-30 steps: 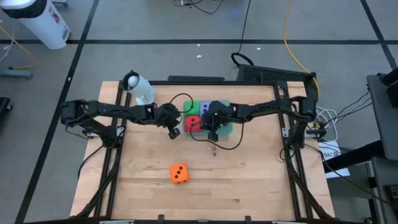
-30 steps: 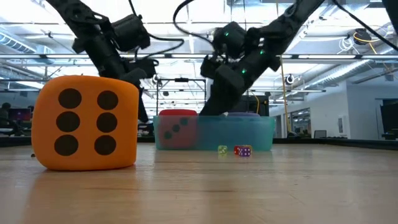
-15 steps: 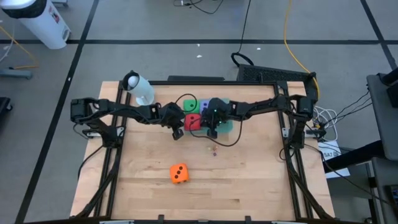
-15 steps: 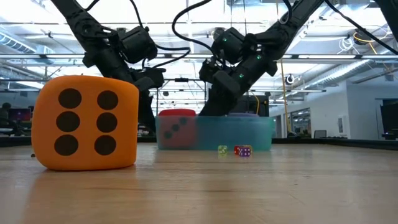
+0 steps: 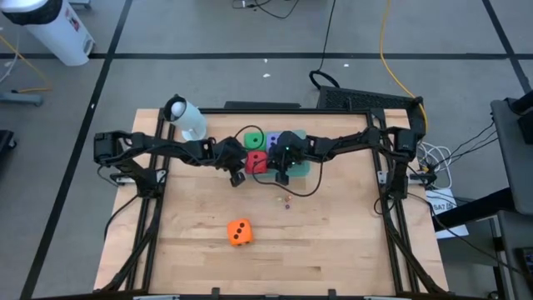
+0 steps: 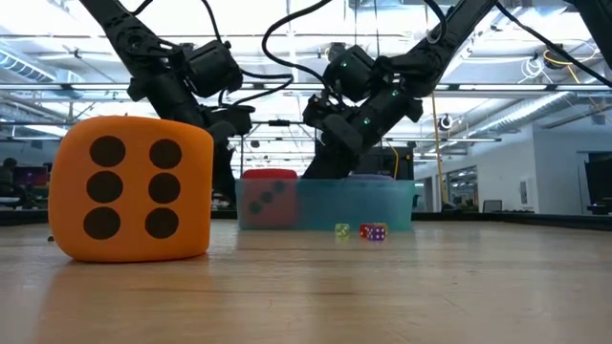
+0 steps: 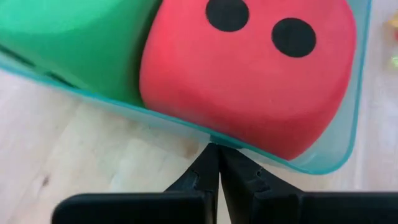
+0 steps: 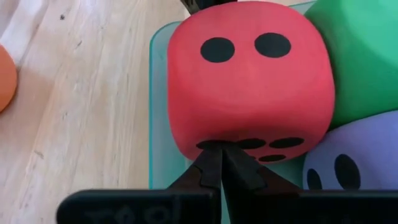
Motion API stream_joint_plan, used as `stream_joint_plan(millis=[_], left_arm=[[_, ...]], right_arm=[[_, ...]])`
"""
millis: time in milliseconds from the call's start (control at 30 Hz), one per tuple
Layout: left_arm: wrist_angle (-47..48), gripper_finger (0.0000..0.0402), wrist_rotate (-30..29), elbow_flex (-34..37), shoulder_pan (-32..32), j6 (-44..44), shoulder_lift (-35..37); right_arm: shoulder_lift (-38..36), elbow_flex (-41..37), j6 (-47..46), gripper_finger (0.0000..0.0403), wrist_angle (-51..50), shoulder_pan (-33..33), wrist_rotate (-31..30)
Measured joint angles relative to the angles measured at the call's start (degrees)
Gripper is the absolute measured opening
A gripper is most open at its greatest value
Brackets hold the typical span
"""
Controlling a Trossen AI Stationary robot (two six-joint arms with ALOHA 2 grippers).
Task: Pick & Place Dice
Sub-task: Put the large red dice into the blue bin, then put the large orange dice into the blue bin
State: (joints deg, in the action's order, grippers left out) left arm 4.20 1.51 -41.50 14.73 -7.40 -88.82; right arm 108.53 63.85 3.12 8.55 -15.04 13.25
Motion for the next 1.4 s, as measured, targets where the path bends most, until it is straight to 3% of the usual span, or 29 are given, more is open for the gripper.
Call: stream_joint_plan(millis=[433, 633, 967, 1100, 1267, 1400], left_arm=[[6.7, 0.0021, -3.5, -0.3, -1.1, 1.1, 10.2], [6.2, 0.0021, 0.2, 0.9, -2.8, 6.9, 20.2], [-13.6, 0.0021, 7.6, 11.2, -4.2, 6.9, 39.1], [-20.6, 0.0021, 11.3, 16.3, -5.4, 8.0, 41.5], [-31.3, 0.0021, 11.5, 21.9, -5.9, 3.8, 42.1], [-31.4, 0.0021, 11.5, 23.1, -6.8, 1.7, 41.3]], right_arm=[[-7.0, -0.1, -1.3, 0.0000, -6.7, 1.0, -0.1], [-13.4, -1.6, -0.3, 0.0000, -9.3, 2.4, 0.3], [-37.9, -20.0, -5.7, 0.0000, 6.8, 5.4, 0.3], [-48.0, -27.5, -7.3, 0.0000, 10.6, 6.8, -1.4], [-59.7, -36.0, -10.3, 0.0000, 11.4, 6.0, -4.4], [-66.8, -42.1, -12.4, 0.0000, 11.6, 5.1, -4.3]])
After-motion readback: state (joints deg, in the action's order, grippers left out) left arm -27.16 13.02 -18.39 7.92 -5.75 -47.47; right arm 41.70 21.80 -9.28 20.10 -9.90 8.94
